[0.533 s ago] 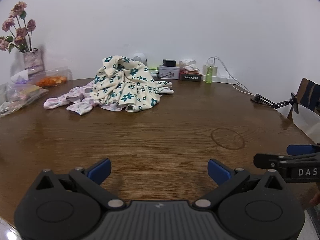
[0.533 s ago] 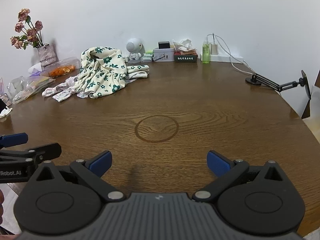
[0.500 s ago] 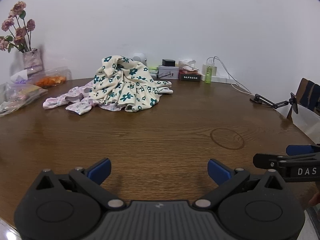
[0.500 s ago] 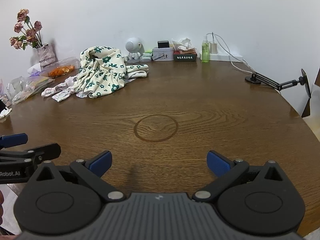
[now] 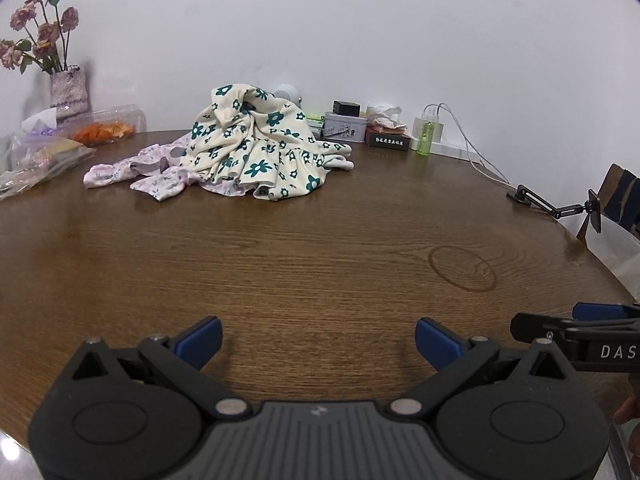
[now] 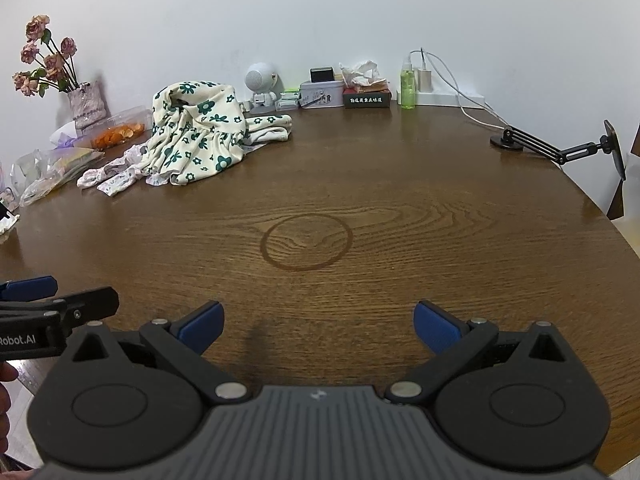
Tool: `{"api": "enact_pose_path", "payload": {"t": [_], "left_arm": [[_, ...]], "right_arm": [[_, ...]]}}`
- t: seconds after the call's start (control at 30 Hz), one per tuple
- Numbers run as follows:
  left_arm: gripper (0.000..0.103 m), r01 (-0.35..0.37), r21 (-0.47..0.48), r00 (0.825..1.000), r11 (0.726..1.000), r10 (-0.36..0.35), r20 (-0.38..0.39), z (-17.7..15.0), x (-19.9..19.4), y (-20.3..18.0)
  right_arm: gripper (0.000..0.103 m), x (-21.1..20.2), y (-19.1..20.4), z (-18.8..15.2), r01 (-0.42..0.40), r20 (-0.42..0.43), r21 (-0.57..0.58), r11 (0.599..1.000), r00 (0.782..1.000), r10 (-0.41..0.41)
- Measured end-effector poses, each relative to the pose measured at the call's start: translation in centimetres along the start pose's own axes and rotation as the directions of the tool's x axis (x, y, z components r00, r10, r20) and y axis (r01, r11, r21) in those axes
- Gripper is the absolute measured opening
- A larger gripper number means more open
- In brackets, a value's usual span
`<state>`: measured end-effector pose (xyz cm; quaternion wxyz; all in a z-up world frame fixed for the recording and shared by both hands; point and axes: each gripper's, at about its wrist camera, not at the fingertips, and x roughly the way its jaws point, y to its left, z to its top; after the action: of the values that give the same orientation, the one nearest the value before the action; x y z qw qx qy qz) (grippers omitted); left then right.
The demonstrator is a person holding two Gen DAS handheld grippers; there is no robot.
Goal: Fold clothes
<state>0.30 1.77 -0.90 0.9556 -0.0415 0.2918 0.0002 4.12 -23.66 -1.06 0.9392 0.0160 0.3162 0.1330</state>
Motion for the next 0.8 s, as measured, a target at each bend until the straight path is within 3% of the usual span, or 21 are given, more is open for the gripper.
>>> {"api": "enact_pose_path", "payload": {"t": [0.8], "left_arm": [[0.103, -0.005, 0.001, 1.000, 1.000, 0.005, -0.005, -0.09, 0.03, 0.17]], "right_arm": [[0.103, 0.12, -0.05, 0.01, -0.007, -0.007, -0.002, 1.000, 1.000, 0.007]]}}
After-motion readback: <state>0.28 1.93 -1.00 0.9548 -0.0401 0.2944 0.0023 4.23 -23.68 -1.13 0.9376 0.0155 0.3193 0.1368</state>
